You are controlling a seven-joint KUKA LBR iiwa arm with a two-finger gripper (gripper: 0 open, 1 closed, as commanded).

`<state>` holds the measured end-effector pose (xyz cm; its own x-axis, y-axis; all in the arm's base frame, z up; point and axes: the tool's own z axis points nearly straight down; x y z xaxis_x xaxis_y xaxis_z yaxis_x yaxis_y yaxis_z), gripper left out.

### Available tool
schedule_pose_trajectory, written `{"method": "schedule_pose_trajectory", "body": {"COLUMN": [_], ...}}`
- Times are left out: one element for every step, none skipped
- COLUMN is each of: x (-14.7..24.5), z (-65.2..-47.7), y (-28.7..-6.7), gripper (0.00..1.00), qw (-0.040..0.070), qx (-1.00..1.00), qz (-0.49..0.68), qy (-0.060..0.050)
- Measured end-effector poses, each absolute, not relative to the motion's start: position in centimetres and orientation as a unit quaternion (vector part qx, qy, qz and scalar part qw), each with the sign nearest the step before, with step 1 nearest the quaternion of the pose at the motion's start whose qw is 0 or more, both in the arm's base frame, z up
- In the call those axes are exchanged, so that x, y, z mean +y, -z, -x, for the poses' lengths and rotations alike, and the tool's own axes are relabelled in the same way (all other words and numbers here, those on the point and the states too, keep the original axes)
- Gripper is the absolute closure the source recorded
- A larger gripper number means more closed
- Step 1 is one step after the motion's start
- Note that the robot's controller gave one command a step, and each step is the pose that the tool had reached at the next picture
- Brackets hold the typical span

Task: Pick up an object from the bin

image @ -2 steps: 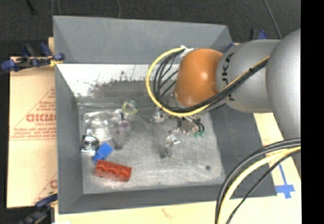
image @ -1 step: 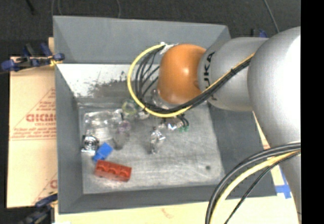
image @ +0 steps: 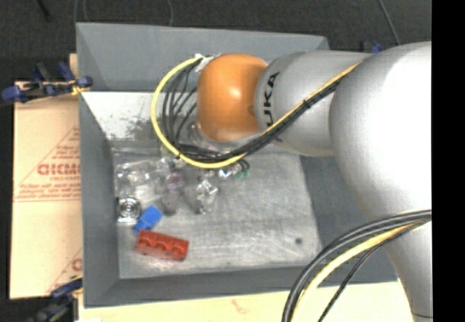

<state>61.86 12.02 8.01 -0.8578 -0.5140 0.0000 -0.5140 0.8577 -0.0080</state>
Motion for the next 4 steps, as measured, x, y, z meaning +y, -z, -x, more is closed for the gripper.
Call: {"method": "schedule_pose_trajectory", "body": {"x": [14.0, 14.3, 14.2, 10.5], "z": [-63.4, -63.6, -63.3, -60.1], "y": [-7.8, -8.2, -7.8, -8.5], "gripper": [0.0, 1.0, 0.0, 0.0], "qw": [0.003, 0.008, 0.004, 0.001], "qx": [0.89, 0.891, 0.891, 0.888], "qz": [0.456, 0.455, 0.455, 0.46], "qy": [0.003, 0.001, 0.001, 0.0]}}
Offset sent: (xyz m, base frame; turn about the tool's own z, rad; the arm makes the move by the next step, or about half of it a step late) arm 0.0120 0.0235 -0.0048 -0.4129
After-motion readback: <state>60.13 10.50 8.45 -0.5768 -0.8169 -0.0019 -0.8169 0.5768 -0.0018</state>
